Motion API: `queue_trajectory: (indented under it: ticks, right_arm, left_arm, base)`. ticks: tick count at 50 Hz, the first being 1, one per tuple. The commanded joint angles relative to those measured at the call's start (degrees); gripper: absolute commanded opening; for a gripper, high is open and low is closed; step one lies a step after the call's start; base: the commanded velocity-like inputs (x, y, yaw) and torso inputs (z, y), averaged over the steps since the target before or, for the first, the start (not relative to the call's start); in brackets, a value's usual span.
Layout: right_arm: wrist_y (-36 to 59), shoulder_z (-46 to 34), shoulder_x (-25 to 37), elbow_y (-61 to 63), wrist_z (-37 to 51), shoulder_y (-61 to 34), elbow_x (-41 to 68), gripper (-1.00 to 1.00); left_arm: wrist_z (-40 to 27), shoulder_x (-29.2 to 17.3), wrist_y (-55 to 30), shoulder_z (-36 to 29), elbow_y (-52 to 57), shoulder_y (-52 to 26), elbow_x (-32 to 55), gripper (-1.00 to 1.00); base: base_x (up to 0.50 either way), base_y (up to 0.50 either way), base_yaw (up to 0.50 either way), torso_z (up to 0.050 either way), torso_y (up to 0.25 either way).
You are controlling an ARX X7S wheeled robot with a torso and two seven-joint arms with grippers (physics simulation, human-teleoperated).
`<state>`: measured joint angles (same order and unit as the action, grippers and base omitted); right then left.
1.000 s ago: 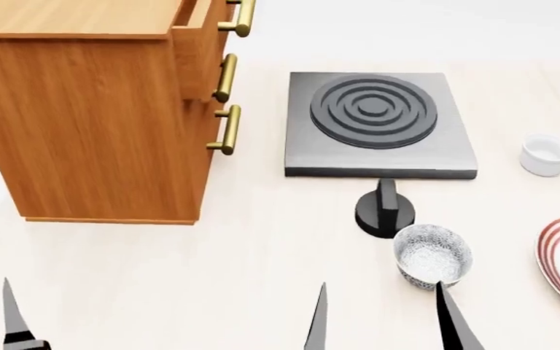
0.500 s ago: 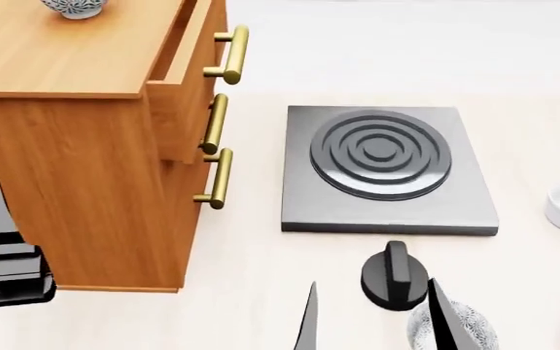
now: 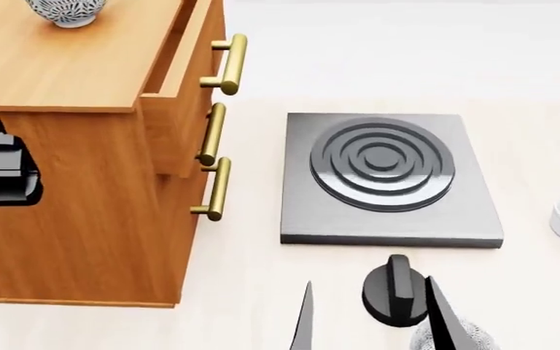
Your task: Pick the akita bowl on the wooden cabinet and place it on the plate.
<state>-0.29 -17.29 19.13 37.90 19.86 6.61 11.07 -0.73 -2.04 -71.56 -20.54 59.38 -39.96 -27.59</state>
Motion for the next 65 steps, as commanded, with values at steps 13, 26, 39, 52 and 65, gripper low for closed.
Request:
queue_trajectory:
  ticks: [13, 26, 39, 52, 65]
  right_arm:
    - [-1.5, 0.7, -0.1, 0.1, -1.1, 0.2, -0.7, 1.00]
    - [-0.4, 0.6, 0.0, 0.2, -0.3, 0.0, -0.2, 1.00]
    - [0.0, 0.3, 0.3, 0.4, 0.2, -0.1, -0.5, 1.00]
    - [-0.2, 0.3, 0.6, 0.4, 0.4, -0.2, -0.1, 1.00]
    - [-0.2, 0.1, 0.8, 0.5, 0.6, -0.3, 0.0, 1.00]
  left_arm:
    - [4.8, 2.0, -5.2, -2.9, 0.6, -8.5, -4.7, 1.00]
    - [6.3, 2.0, -8.1, -4.1, 0.6, -13.1, -5.3, 1.00]
    - [10.2, 2.0, -15.2, -7.0, 0.6, -19.8, -9.1, 1.00]
    - [8.6, 2.0, -18.4, -4.8, -10.5, -24.9, -0.2, 1.00]
    - [5.0, 1.9, -18.4, 3.9, -20.4, -33.9, 18.1, 1.00]
  base:
    - [0.49, 0.00, 0.00, 0.000, 0.001]
    - [0.11, 0.00, 0.00, 0.000, 0.000]
    - [0.00, 0.00, 0.00, 0.000, 0.000]
    - [0.00, 0.00, 0.00, 0.000, 0.000]
    - [0.00, 0.00, 0.00, 0.000, 0.000]
